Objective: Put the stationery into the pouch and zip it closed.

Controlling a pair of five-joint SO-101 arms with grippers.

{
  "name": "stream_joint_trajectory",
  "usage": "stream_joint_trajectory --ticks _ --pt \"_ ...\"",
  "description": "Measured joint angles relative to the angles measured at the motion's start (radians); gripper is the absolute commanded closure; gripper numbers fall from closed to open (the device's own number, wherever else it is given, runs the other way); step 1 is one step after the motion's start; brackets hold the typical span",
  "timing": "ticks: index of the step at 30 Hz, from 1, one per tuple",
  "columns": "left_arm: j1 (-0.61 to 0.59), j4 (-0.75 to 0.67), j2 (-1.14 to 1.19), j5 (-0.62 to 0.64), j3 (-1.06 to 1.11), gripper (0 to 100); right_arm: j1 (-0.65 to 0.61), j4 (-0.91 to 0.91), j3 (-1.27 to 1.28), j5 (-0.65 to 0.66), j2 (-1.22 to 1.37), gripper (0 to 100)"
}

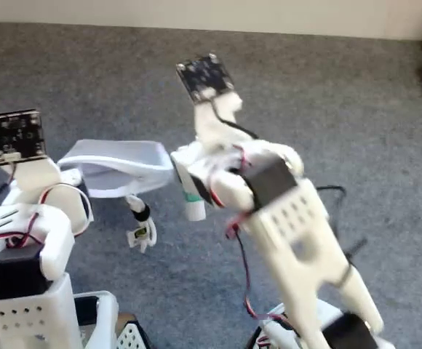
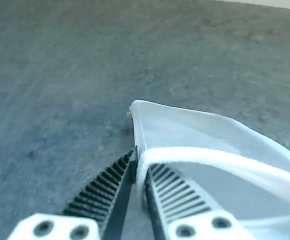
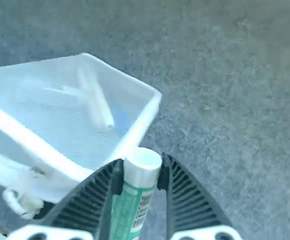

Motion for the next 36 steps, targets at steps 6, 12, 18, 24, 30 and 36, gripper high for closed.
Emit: stream_joint_trajectory --ticks 6,12,18,24,30,36 --pt "0.117 0.077 0.000 -0.011 -0.106 99 0.000 0.000 0.064 0.000 -0.279 99.4" --pt "0.255 0.118 0.000 -0.011 -0.127 99 0.000 0.000 0.064 0.000 -0.517 99.4" --pt "0.296 0.143 0.120 -0.011 -0.178 99 0.000 -0.048 0.064 0.002 -0.664 99.4" --pt "0.319 0.210 0.339 -0.012 -0.304 99 0.003 -0.166 0.081 0.003 -0.698 99.4" --pt "0.319 0.212 0.442 -0.012 -0.365 99 0.000 -0.434 0.296 0.003 -0.700 99.4" --pt "0.319 0.210 0.480 -0.012 -0.381 99 0.000 -0.796 0.569 0.006 -0.689 99.4"
